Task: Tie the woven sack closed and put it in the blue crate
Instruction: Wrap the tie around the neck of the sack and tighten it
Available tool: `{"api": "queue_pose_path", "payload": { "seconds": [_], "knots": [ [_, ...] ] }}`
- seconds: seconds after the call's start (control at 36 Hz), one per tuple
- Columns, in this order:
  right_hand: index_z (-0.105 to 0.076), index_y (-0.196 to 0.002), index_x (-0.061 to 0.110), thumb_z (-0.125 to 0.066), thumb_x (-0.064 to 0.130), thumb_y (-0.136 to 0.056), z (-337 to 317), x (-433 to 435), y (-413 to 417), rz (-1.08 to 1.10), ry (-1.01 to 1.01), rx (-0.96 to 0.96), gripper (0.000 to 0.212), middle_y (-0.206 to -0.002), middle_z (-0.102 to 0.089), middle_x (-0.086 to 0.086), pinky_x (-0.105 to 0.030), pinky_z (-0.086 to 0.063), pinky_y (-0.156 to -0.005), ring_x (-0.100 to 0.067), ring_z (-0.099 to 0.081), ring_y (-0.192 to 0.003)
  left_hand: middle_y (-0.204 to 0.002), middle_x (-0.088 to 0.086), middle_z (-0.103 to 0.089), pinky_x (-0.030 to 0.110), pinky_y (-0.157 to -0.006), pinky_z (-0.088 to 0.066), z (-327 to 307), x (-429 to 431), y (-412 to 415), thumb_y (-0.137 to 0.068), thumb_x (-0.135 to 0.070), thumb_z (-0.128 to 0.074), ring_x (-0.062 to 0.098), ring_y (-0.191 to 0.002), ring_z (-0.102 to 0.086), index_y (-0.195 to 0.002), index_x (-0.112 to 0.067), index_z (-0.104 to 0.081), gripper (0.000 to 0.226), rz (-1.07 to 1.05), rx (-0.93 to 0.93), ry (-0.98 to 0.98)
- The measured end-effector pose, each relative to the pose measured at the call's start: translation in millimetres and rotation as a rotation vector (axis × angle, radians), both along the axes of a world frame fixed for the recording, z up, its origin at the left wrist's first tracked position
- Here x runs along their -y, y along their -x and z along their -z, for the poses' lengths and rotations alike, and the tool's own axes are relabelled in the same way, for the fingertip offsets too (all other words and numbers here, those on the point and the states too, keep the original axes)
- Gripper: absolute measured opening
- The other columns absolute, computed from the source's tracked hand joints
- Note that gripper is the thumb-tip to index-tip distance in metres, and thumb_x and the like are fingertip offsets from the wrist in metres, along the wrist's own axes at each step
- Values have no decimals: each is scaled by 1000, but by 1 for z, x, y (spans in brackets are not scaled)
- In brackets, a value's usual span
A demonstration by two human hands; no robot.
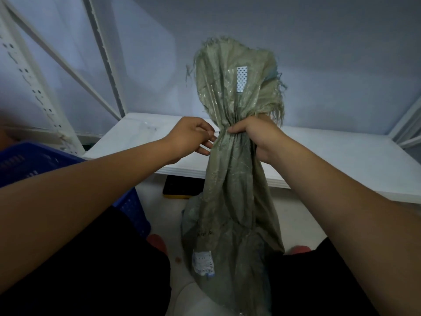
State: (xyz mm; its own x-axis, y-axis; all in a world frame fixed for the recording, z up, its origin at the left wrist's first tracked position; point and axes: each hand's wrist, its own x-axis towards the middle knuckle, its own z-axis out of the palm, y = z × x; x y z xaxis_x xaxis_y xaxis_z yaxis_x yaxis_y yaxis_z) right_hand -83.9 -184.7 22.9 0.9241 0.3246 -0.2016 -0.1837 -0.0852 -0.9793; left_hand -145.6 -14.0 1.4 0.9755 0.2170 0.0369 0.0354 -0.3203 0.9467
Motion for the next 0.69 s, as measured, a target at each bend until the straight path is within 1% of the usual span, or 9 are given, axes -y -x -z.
{"api": "queue_pose_path", "payload": {
  "seconds": [0.14, 0.19, 0.25, 0.31, 0.36, 0.44, 0.5, 0.58, 0.69],
  "knots": [
    [-66, -120, 4, -75, 5, -61, 2, -6, 3, -59, 68, 54, 60, -104, -76, -17, -52, -63, -77, -36, -76, -88, -86, 6, -72, 25, -59, -57, -2, 13, 2, -94, 5, -53, 13, -69, -68, -95, -6, -72, 22, 92, -25, -19],
    [-68, -114, 13, -77, 9, -66, 1, -6, 4, -99, 181, 159, 49, -106, -75, -8, -44, -62, -81, -29, -74, -92, -90, 5, -75, 27, -62, -60, 0, 14, 3, -94, 5, -54, 14, -74, -71, -97, -10, -74, 25, 122, -19, -14],
    [-67, -108, 19, -78, 12, -74, 1, -4, 2, -139, 271, 244, 36, -107, -74, -3, -40, -59, -87, -24, -72, -95, -97, 12, -76, 36, -72, -63, 0, 13, 3, -94, 6, -56, 22, -82, -72, -107, -3, -73, 23, 117, -15, -19],
    [-67, -115, 16, -80, 16, -75, 2, -1, 1, -147, 330, 284, 42, -110, -72, -2, -41, -58, -92, -23, -70, -98, -90, 16, -75, 38, -75, -63, 1, 11, 3, -93, 6, -59, 26, -78, -72, -107, 4, -72, 19, 91, -22, 0],
    [-66, -122, 13, -82, 25, -67, 2, -1, 1, -135, 382, 324, 58, -113, -71, -3, -43, -57, -95, -24, -69, -101, -81, 17, -74, 36, -72, -64, -1, 9, 3, -93, 5, -61, 25, -69, -71, -101, 8, -72, 14, 71, -42, 25],
    [-66, -122, 15, -82, 37, -55, 3, -1, -4, -97, 438, 362, 73, -114, -71, -3, -43, -57, -94, -24, -69, -102, -77, 18, -71, 32, -67, -63, -2, 6, 2, -94, -3, -63, 22, -62, -68, -98, 15, -69, 19, 43, -104, 8],
    [-66, -121, 15, -83, 36, -58, 1, 0, -4, -89, 459, 373, 69, -113, -71, -2, -43, -57, -94, -24, -68, -102, -69, 14, -67, 30, -63, -62, -1, 3, 1, -94, -9, -66, 19, -57, -63, -94, 12, -68, 21, 38, -140, 10],
    [-67, -121, 12, -85, 29, -70, -1, 4, -4, -73, 499, 400, 57, -115, -70, -4, -41, -56, -95, -25, -66, -103, -64, 10, -57, 35, -66, -62, 1, 1, 0, -93, -14, -70, 16, -55, -56, -90, 4, -66, 19, 55, -173, 48],
    [-66, -124, 11, -83, 24, -78, 1, 9, -8, -29, 526, 422, 51, -117, -67, -6, -38, -54, -96, -26, -64, -107, -66, 13, -53, 34, -70, -62, -1, -1, 2, -89, -9, -73, 18, -60, -53, -100, 15, -66, 26, 71, -175, 102]
  ]
}}
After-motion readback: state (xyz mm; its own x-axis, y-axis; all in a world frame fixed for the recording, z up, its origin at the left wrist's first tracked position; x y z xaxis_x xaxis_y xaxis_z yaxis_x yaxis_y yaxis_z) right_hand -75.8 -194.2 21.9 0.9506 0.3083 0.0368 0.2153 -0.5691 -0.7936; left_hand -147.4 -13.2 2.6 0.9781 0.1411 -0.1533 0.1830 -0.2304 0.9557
